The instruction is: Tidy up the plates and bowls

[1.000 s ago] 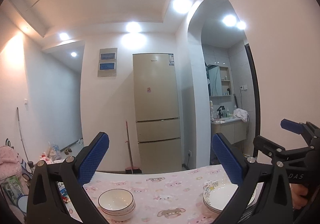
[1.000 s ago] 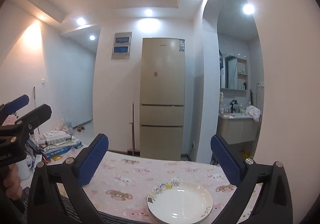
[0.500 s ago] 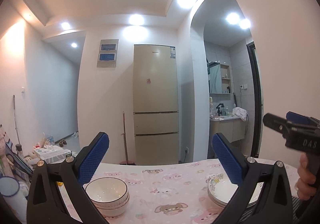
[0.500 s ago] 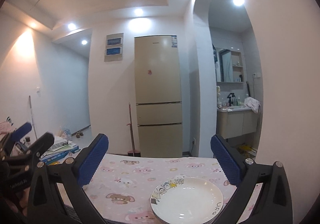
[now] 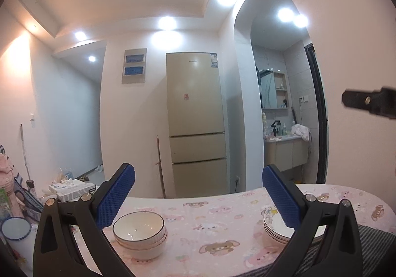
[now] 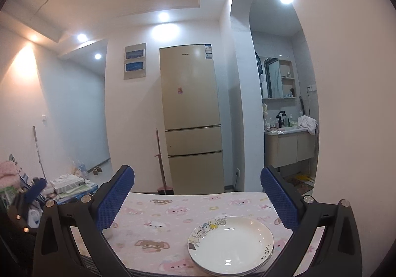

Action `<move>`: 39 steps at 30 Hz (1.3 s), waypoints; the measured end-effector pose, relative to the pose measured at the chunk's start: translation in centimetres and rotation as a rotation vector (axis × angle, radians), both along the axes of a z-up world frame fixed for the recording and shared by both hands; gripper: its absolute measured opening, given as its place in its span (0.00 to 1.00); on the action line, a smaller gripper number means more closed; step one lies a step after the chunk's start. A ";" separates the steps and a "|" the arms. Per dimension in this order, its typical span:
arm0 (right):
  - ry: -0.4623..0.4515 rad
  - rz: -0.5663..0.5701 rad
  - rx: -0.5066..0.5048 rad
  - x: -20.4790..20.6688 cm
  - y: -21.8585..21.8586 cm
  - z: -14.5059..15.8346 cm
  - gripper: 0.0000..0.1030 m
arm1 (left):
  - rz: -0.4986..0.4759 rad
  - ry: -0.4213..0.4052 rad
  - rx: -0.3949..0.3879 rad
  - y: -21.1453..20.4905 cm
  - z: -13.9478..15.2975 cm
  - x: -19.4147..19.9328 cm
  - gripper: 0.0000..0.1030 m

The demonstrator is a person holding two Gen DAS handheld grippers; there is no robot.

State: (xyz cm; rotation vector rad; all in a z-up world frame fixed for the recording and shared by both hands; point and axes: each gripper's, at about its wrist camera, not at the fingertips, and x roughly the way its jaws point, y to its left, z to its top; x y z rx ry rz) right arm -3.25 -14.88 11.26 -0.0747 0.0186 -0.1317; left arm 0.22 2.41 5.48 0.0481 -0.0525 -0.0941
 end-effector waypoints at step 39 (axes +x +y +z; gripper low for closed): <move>-0.056 -0.087 -0.136 5.3 -1.9 -10.6 1.00 | 0.106 0.081 -0.026 0.1 -5.7 4.4 1.00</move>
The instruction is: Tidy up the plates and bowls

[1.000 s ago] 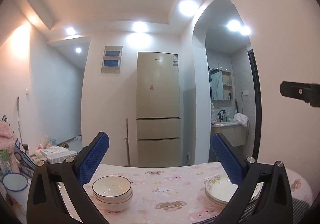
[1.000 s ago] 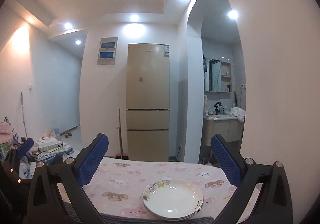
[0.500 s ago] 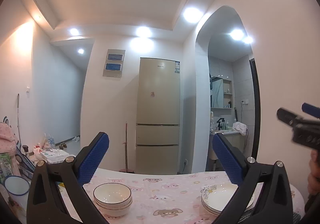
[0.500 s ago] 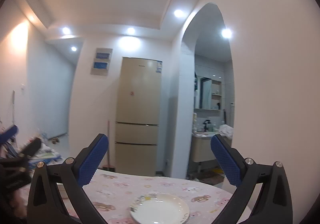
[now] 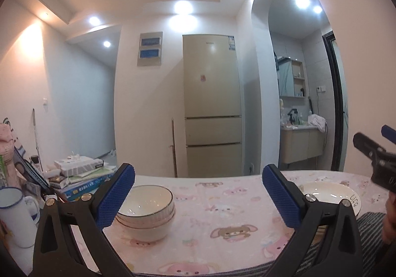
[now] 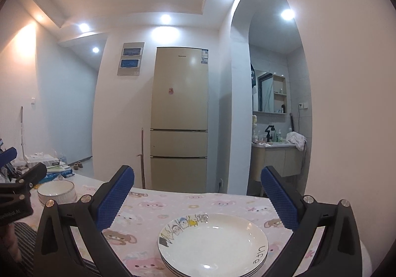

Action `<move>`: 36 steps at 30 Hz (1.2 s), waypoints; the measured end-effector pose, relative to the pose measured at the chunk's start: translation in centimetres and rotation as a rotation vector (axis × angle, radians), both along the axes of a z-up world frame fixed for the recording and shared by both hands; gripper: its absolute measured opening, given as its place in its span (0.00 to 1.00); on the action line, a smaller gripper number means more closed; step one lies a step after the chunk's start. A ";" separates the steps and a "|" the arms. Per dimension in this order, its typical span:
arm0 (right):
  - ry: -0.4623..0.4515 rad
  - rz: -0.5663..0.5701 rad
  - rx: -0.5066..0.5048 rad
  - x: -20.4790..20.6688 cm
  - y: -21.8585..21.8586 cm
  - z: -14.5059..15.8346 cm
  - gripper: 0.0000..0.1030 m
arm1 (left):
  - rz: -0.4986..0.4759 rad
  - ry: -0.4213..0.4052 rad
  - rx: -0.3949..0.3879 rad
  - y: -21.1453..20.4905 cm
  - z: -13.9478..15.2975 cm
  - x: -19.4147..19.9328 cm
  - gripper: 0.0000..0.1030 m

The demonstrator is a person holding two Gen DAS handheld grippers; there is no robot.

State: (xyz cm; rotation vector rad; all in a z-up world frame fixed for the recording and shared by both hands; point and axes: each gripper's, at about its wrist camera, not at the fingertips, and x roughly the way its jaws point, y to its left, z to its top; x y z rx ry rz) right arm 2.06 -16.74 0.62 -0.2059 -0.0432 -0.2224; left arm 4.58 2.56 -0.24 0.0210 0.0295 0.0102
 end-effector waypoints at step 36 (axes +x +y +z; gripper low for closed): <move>0.057 -0.001 -0.008 0.7 -0.8 -1.2 1.00 | 0.031 -0.025 0.036 -0.6 -0.4 -0.9 1.00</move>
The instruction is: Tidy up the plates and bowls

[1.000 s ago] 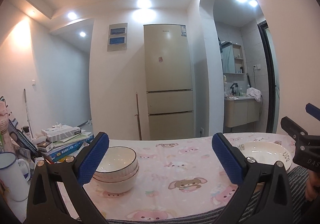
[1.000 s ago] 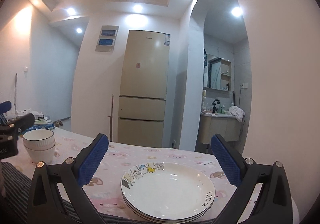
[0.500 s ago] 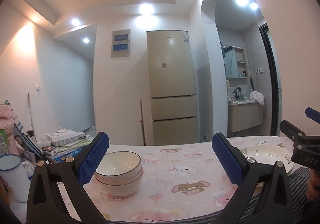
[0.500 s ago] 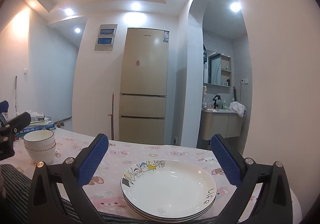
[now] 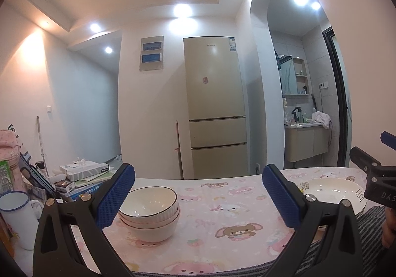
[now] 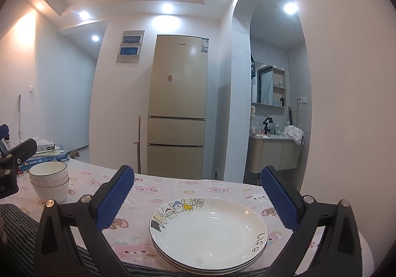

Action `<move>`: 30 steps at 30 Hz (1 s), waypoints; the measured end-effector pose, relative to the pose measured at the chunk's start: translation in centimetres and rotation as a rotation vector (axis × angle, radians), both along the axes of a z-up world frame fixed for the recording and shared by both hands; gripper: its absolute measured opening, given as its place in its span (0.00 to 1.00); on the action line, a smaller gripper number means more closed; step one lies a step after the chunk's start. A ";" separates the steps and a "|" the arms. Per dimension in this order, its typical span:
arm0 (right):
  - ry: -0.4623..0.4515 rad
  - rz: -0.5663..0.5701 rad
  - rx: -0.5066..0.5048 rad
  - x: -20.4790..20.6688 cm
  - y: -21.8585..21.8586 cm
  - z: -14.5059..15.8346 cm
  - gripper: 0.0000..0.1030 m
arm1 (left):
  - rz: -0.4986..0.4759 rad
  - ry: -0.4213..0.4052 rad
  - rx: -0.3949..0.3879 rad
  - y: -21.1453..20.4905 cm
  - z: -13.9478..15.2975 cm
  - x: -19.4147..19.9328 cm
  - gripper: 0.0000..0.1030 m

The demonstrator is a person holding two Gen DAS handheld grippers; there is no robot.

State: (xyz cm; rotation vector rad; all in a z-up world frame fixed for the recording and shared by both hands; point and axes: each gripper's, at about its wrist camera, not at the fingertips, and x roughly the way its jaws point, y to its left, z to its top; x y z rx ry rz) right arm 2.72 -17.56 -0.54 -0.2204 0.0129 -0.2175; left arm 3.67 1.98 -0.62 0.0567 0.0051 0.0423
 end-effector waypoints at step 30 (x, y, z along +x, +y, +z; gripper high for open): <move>0.566 0.386 0.096 13.4 15.0 5.3 1.00 | 0.256 0.569 -0.313 16.5 2.6 6.8 1.00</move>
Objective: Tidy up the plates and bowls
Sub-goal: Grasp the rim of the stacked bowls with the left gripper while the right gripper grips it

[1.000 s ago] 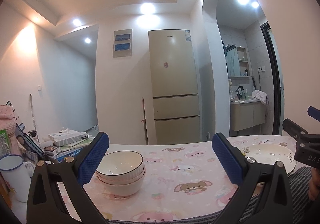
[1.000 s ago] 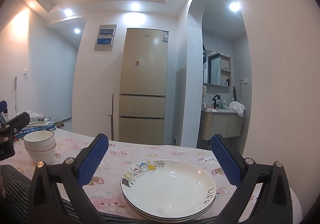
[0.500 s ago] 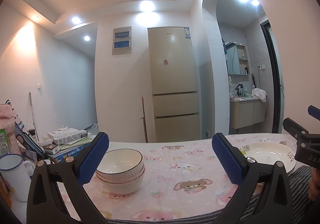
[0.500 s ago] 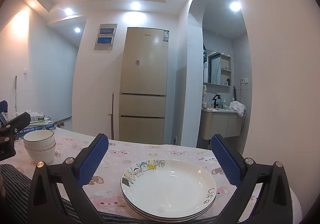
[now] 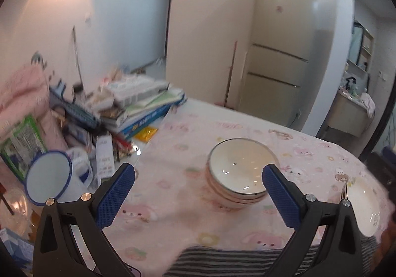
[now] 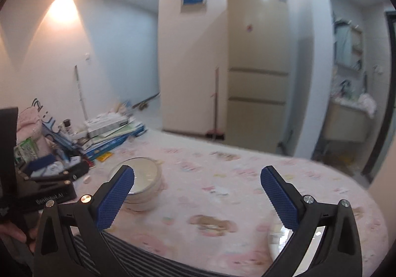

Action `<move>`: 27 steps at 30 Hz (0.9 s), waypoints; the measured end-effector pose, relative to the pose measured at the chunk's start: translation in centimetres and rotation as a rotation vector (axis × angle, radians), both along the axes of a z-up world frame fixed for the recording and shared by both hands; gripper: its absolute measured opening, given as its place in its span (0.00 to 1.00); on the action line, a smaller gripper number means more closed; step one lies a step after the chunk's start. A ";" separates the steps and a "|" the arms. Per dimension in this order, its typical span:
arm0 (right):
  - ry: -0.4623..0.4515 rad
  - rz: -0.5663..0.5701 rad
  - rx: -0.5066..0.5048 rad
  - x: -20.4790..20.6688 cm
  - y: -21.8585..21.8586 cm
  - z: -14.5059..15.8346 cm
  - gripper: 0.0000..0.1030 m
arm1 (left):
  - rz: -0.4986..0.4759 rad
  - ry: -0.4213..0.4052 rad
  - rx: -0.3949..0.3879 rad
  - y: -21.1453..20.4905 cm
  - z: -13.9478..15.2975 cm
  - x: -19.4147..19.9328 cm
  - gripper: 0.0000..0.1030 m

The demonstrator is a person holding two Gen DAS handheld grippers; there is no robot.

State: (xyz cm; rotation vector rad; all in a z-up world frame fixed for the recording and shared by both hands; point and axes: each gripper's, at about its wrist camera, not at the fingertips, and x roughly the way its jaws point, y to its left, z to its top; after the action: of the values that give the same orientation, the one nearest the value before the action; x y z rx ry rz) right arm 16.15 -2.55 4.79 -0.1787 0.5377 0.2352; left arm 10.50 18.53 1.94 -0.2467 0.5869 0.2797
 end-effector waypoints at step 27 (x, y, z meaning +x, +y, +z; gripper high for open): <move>0.632 -0.084 0.365 15.3 2.3 -15.8 0.36 | -0.012 0.286 -0.287 2.7 -8.8 9.7 0.94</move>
State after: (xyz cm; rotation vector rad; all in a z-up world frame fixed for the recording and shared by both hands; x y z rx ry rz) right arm 31.47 -0.23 -11.04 0.2857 1.1139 0.3043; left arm 20.16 21.22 -6.87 -0.4843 0.9129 0.2198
